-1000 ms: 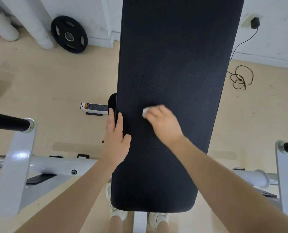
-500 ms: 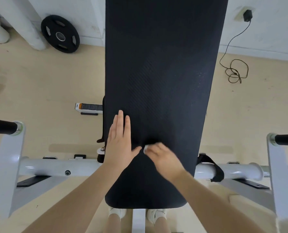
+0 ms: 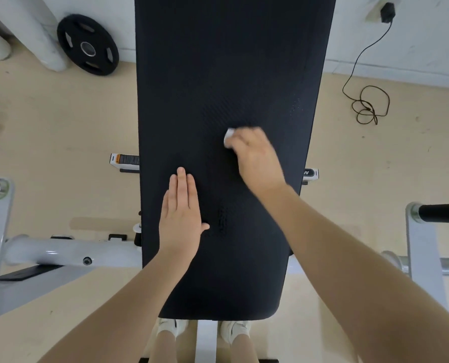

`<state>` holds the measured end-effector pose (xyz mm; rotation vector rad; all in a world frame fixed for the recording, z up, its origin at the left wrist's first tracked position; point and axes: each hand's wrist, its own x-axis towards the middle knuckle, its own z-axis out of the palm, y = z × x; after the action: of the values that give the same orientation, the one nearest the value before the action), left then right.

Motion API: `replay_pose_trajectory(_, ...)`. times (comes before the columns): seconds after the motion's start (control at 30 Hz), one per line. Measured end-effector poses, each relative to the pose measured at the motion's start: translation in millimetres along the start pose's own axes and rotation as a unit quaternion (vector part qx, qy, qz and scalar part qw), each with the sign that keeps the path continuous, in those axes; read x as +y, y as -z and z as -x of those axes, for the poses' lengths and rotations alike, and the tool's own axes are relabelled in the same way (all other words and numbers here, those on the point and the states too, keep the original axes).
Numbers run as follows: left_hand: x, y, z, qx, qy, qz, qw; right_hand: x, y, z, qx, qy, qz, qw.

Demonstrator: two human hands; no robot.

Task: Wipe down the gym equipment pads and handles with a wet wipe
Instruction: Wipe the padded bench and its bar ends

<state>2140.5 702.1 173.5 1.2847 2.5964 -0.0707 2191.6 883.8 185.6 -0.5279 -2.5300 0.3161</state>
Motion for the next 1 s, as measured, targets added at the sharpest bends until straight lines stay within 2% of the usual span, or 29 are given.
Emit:
replay_pose_trajectory(0.1, 3.0, 1.4, -0.4, -0.001, 0.02, 0.007, 1.0, -19.0, -2.5, 90.2, -0.107, 0.064, -0.015, 0.992)
replay_pose_trajectory(0.17, 6.3, 0.3, 1.0, -0.009, 0.02, 0.009, 1.0, -31.1, 1.0, 148.8, -0.196, 0.122, 0.005, 0.973)
replay_pose_trajectory(0.23, 11.0, -0.8, 3.4, -0.003, 0.031, 0.017, 0.999, -34.1, 5.4, 172.6, -0.24, 0.158, 0.016, 0.958)
replay_pose_trajectory(0.33, 17.7, -0.5, 12.0, 0.011, 0.071, 0.019, 0.997, -18.3, 7.9, 140.5, -0.201, 0.169, 0.021, 0.965)
replay_pose_trajectory(0.43, 21.8, -3.1, 19.8, 0.027, 0.087, 0.046, 0.995, 14.1, 16.3, 74.1, -0.102, 0.101, 0.042, 0.989)
replay_pose_trajectory(0.53, 32.9, -8.4, 26.1, 0.066, 0.061, 0.063, 0.994, 47.2, 38.0, 20.7, -0.032, 0.029, 0.075, 0.996)
replay_pose_trajectory(0.63, 49.4, -10.1, 29.4, 0.02, 0.03, 0.067, 0.997, 62.3, 47.2, 15.6, -0.022, 0.022, 0.064, 0.997)
replay_pose_trajectory(0.7, 55.5, -16.5, 30.6, -0.047, 0.024, 0.047, 0.997, 58.5, 43.6, 45.8, -0.045, 0.031, 0.038, 0.998)
replay_pose_trajectory(0.73, 56.3, -19.5, 30.9, -0.056, 0.024, 0.031, 0.998, 53.7, 42.3, 69.8, -0.072, 0.036, 0.027, 0.996)
replay_pose_trajectory(0.9, 62.2, -21.6, 30.8, -0.049, 0.044, 0.014, 0.998, 35.6, 57.2, 186.7, -0.259, 0.083, 0.011, 0.962)
replay_pose_trajectory(1.0, 63.5, -22.2, 31.7, -0.058, 0.048, 0.015, 0.997, 44.7, 62.0, 165.9, -0.248, 0.099, 0.009, 0.964)
